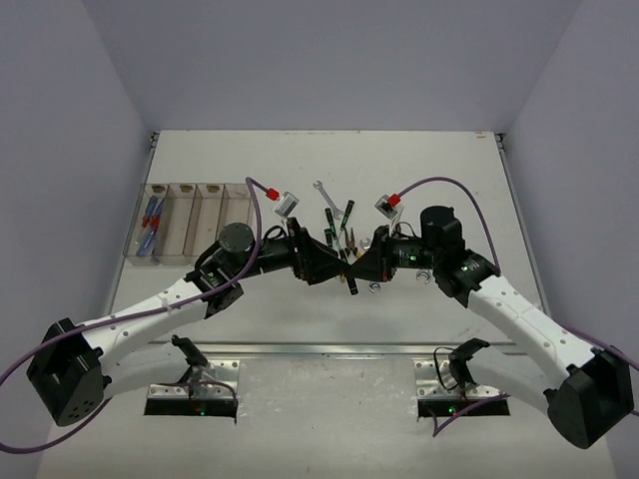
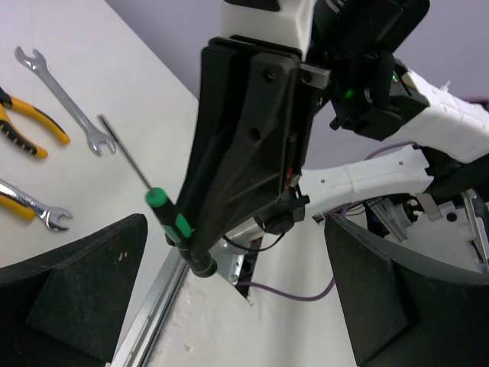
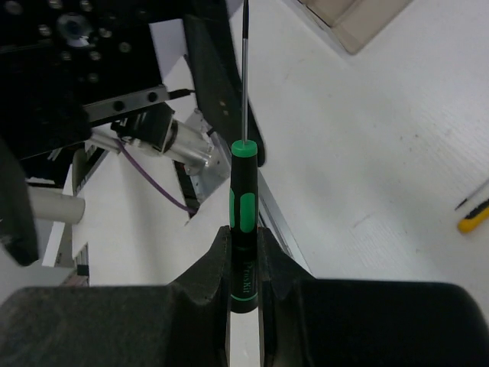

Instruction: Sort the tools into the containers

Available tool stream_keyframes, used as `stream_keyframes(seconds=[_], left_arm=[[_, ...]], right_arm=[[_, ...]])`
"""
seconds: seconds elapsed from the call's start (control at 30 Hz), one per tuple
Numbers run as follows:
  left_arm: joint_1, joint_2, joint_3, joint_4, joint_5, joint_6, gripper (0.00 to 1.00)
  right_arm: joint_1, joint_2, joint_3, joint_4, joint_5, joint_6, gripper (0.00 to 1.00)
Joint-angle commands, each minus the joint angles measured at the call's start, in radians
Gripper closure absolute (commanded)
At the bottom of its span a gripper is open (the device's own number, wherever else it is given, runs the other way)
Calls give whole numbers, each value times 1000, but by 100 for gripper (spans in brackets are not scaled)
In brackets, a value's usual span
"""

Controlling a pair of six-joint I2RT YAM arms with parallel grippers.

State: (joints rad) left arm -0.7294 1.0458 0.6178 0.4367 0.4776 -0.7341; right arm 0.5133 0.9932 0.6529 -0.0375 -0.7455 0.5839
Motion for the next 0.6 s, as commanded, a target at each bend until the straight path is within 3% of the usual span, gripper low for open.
stream_keyframes(seconds=[0.0,0.2,0.33,0.43,0.53,0.57], left_arm=[[-41,2,23,111,-97,1,2],[-73,-3,17,102,-132,12,11],[-84,47,31,150,-119,13,36],[-89,88,53,165,-108,15,72],[-90,84,44,175,-125,19,96],[-91,76,39,178,-132,21,100]], right_arm=[[1,-72,27,64,-43,10,100],[1,-100,28,76,-41,25,100],[-1,-85,-1,180,-137,71,100],[1,-94,-10,195,-133,62,100],[0,-106,-4,171,-120,40,100],[-1,-104,-2,159,-112,29,100]])
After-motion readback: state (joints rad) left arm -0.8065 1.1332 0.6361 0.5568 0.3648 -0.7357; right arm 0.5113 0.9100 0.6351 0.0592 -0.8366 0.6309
